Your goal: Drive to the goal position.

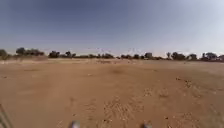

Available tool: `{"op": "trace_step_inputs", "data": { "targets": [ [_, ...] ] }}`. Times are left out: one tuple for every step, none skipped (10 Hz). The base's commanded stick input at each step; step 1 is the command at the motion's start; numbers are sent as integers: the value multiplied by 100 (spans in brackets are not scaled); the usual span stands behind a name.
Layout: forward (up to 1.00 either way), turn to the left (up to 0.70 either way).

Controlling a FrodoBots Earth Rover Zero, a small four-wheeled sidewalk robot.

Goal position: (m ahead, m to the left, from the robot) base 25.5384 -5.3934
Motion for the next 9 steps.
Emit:
{"op": "trace_step_inputs", "data": {
  "targets": [
    [70, 0],
    [70, 0],
    [70, -3],
    [70, -20],
    [70, -35],
    [70, -35],
    [70, -35],
    [70, -35],
    [70, -35]
  ]
}}
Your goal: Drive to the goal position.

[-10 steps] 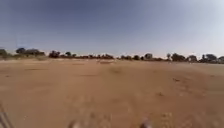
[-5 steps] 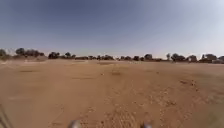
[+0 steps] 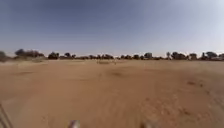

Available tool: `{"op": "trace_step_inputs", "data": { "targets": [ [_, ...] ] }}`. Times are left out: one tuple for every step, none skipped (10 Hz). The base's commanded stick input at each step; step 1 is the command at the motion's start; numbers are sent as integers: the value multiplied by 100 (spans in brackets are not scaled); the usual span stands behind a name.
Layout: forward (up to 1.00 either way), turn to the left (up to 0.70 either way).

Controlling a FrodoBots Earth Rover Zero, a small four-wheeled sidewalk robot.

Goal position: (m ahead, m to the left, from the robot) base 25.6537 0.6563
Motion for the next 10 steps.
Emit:
{"op": "trace_step_inputs", "data": {
  "targets": [
    [70, -15],
    [70, -3],
    [70, 0],
    [70, 0],
    [70, 0],
    [70, 0],
    [70, 0],
    [70, 0],
    [70, 0],
    [70, 0]
  ]
}}
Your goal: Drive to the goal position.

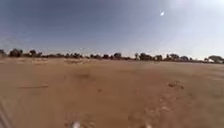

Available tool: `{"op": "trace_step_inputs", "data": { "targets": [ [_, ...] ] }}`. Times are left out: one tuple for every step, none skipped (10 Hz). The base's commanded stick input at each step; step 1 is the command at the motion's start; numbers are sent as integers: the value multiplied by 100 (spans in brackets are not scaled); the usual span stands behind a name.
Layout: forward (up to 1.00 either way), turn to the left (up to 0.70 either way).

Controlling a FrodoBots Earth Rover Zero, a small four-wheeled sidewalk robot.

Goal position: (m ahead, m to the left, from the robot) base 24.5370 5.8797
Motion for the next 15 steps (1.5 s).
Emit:
{"op": "trace_step_inputs", "data": {
  "targets": [
    [70, 0],
    [70, 0],
    [70, 0],
    [70, 0],
    [70, 0],
    [70, 0],
    [70, 0],
    [70, 0],
    [70, 0],
    [70, 0],
    [70, 0],
    [70, 0],
    [70, 0],
    [70, 0],
    [70, 0]
  ]
}}
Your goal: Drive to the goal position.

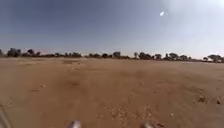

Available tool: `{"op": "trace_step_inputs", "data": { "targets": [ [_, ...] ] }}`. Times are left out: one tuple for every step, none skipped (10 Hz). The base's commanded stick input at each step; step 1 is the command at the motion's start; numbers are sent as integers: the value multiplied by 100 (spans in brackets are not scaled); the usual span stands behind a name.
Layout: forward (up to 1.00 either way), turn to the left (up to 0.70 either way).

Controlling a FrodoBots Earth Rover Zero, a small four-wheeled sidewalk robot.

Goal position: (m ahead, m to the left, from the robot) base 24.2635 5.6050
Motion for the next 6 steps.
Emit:
{"op": "trace_step_inputs", "data": {
  "targets": [
    [70, 0],
    [70, 0],
    [70, 0],
    [70, 0],
    [70, 0],
    [70, 0]
  ]
}}
